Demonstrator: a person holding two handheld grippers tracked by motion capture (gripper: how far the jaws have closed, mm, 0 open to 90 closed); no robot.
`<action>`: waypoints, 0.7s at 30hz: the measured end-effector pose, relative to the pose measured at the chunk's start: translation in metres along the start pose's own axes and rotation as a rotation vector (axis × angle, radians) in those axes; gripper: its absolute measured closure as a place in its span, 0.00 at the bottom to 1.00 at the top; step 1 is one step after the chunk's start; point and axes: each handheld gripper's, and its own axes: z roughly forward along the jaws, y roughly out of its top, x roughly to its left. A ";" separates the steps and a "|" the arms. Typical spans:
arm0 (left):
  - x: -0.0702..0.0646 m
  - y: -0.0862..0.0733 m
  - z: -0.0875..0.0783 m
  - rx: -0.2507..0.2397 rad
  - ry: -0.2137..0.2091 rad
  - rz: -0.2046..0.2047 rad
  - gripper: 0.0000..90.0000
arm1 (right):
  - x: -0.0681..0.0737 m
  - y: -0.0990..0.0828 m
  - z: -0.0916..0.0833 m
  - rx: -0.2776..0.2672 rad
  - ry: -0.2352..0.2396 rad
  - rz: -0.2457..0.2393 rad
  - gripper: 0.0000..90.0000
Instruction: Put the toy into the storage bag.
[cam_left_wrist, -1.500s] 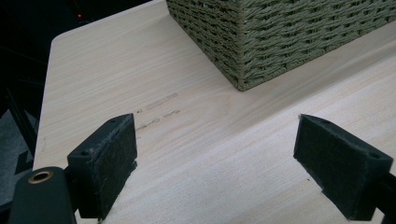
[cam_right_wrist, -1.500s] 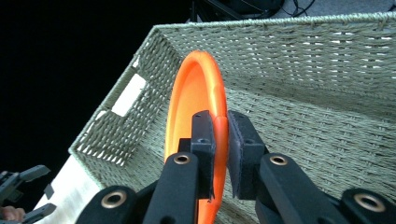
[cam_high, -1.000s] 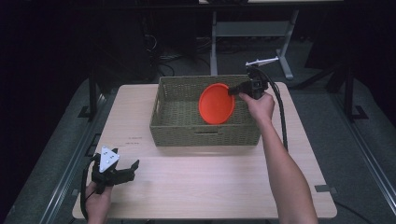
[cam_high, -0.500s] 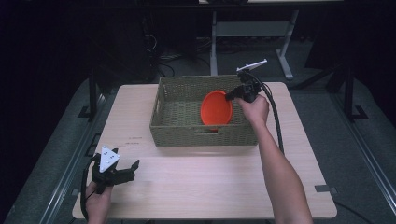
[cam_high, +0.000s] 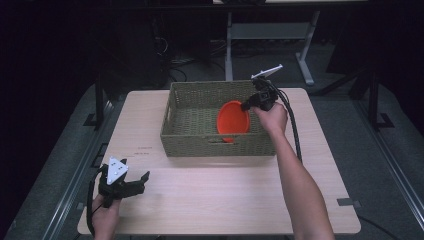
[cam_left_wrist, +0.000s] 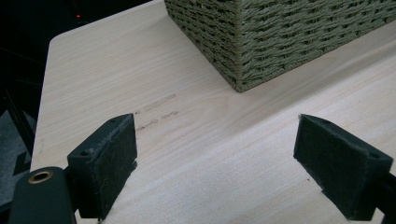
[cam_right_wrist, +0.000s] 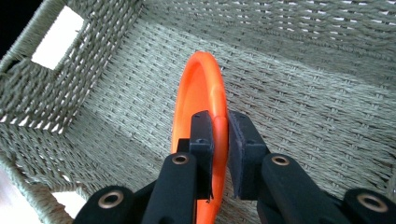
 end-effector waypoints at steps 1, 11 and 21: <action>0.000 0.000 0.000 0.000 0.000 -0.001 0.14 | 0.001 0.000 0.002 0.014 -0.016 -0.019 0.89; 0.000 0.000 0.000 -0.001 0.000 -0.002 0.14 | -0.001 0.000 -0.001 0.003 0.005 0.006 0.85; -0.001 0.000 0.000 0.004 0.000 0.004 0.14 | -0.005 -0.001 -0.008 0.007 -0.003 0.020 0.81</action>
